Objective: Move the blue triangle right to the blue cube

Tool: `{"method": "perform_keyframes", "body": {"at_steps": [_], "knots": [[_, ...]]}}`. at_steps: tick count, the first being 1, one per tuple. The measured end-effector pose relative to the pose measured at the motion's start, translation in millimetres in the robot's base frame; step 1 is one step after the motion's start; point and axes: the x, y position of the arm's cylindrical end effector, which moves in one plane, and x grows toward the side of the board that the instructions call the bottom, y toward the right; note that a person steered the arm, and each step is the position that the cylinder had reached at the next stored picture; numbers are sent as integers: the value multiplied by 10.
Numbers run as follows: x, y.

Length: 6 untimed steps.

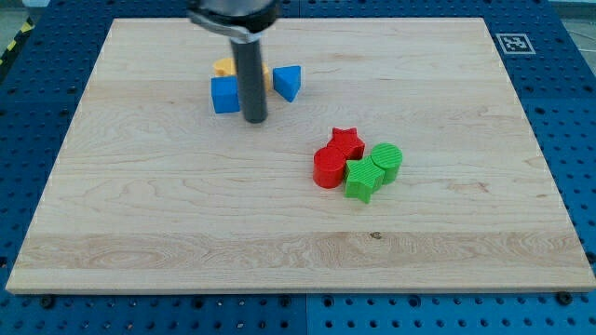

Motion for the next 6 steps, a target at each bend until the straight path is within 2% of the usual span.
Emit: {"method": "perform_keyframes", "body": {"at_steps": [4, 6], "knots": [[-92, 678], [-636, 687]]}}
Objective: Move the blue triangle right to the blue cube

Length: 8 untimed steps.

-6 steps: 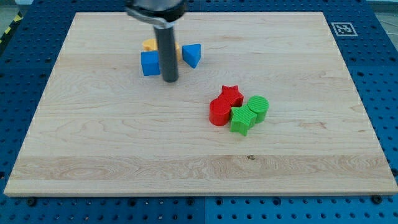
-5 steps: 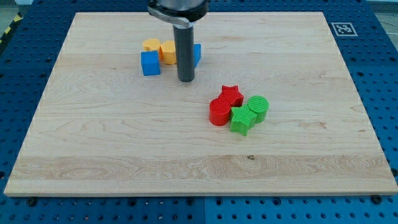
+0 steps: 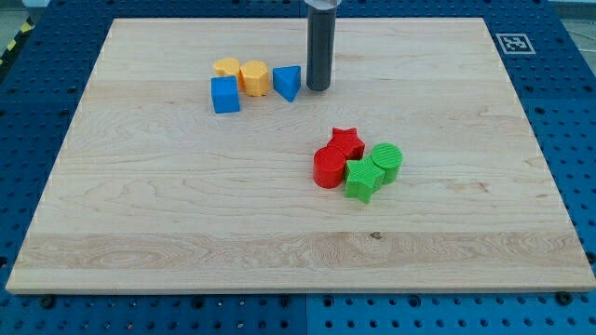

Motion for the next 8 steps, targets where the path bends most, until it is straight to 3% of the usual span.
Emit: {"method": "perform_keyframes", "body": {"at_steps": [3, 8], "knots": [[-702, -45], [-100, -218]]}}
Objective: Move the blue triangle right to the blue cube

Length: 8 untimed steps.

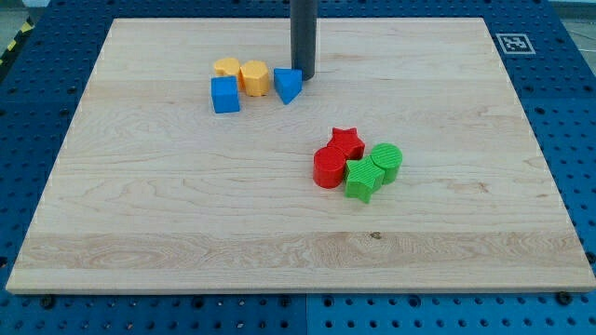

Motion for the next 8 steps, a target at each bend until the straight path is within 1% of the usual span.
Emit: {"method": "perform_keyframes", "body": {"at_steps": [4, 5, 8], "knots": [[346, 0], [357, -23], [512, -254]]}}
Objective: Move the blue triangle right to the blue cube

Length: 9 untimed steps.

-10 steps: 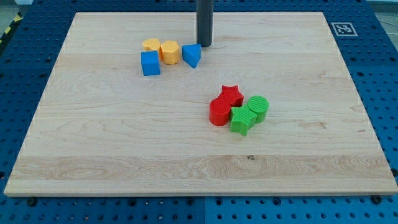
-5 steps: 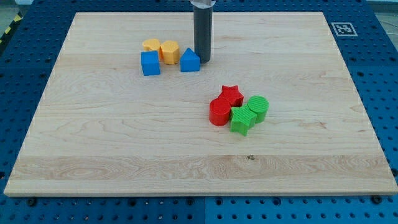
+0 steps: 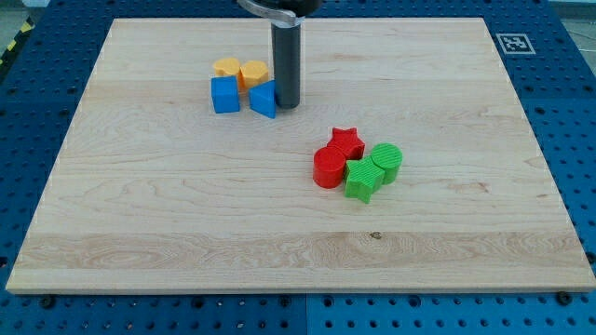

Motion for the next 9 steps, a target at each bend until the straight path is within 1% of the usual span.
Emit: {"method": "perform_keyframes", "body": {"at_steps": [2, 3, 4, 5, 7, 9], "knots": [[22, -63], [140, 37], [150, 34], [359, -82], [330, -320], [405, -381]]}}
